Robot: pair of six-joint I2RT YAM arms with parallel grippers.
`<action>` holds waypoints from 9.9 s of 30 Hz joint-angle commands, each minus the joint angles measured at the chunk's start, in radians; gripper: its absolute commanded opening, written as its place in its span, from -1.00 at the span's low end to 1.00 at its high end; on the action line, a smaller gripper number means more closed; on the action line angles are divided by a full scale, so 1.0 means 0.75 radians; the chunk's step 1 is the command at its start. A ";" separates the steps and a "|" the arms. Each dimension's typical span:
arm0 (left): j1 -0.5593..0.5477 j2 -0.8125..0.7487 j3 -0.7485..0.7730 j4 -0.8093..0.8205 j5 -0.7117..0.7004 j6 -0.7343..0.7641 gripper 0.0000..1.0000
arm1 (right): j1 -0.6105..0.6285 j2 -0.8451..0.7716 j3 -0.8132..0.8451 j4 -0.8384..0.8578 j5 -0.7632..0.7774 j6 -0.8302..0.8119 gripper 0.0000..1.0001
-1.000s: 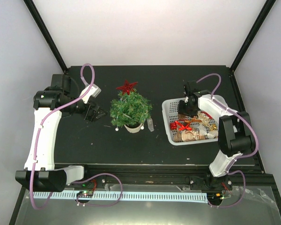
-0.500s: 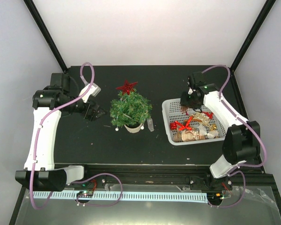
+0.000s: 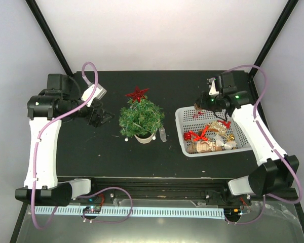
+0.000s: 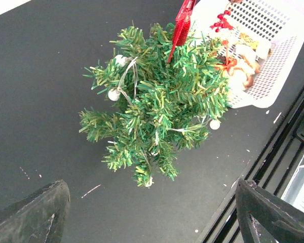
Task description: Decorate the small christmas tree
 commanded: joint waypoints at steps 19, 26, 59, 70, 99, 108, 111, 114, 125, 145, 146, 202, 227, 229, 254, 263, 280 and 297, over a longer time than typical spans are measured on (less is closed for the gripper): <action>-0.067 0.009 0.157 -0.181 0.267 0.182 0.80 | -0.004 -0.198 0.155 -0.127 0.027 0.033 -0.18; -0.084 0.003 0.135 -0.181 0.257 0.177 0.80 | -0.010 -0.130 0.119 -0.229 0.104 0.054 -0.18; -0.166 -0.071 -0.062 -0.134 0.310 0.140 0.81 | 0.398 -0.123 0.421 -0.006 -0.632 0.008 -0.15; -0.167 -0.108 -0.118 -0.119 0.291 0.113 0.80 | 0.424 -0.120 0.192 0.337 -0.795 0.166 -0.15; -0.155 -0.164 -0.164 -0.133 0.212 0.102 0.80 | 0.424 0.080 0.152 0.504 -0.778 0.192 -0.16; -0.155 -0.181 -0.179 -0.140 0.189 0.096 0.80 | 0.424 0.126 0.156 0.568 -0.784 0.213 -0.17; -0.155 -0.186 -0.180 -0.141 0.180 0.096 0.80 | 0.424 0.141 0.168 0.579 -0.785 0.214 -0.17; -0.155 -0.191 -0.181 -0.142 0.173 0.094 0.81 | 0.424 0.153 0.173 0.583 -0.784 0.213 -0.17; -0.157 -0.195 -0.205 -0.132 0.171 0.092 0.80 | 0.432 0.148 0.164 0.611 -0.790 0.233 -0.17; -0.154 -0.200 -0.209 -0.128 0.159 0.087 0.80 | 0.521 0.159 0.134 0.624 -0.786 0.237 -0.17; -0.154 -0.200 -0.209 -0.126 0.160 0.087 0.80 | 0.522 0.158 0.128 0.625 -0.788 0.237 -0.17; -0.150 -0.147 -0.255 -0.084 0.182 0.096 0.80 | 0.582 0.060 0.125 0.253 -0.756 -0.078 0.14; -0.149 -0.146 -0.276 -0.079 0.168 0.096 0.80 | 0.583 0.155 0.319 0.279 -0.673 -0.030 0.23; -0.149 -0.143 -0.274 -0.078 0.169 0.096 0.80 | 0.582 0.154 0.316 0.268 -0.668 -0.032 0.23; -0.149 -0.139 -0.305 -0.069 0.176 0.091 0.80 | 0.643 0.274 0.386 0.221 -0.705 -0.068 0.21; -0.149 -0.129 -0.301 -0.053 0.177 0.086 0.80 | 0.644 0.130 0.294 0.171 -0.741 -0.141 0.12; -0.148 -0.119 -0.309 -0.016 0.103 0.052 0.80 | 0.618 -0.008 0.226 -0.028 -0.369 -0.182 0.07; -0.147 -0.084 -0.310 0.047 0.046 0.000 0.80 | -0.018 -0.081 -0.181 -0.257 0.061 0.120 -0.05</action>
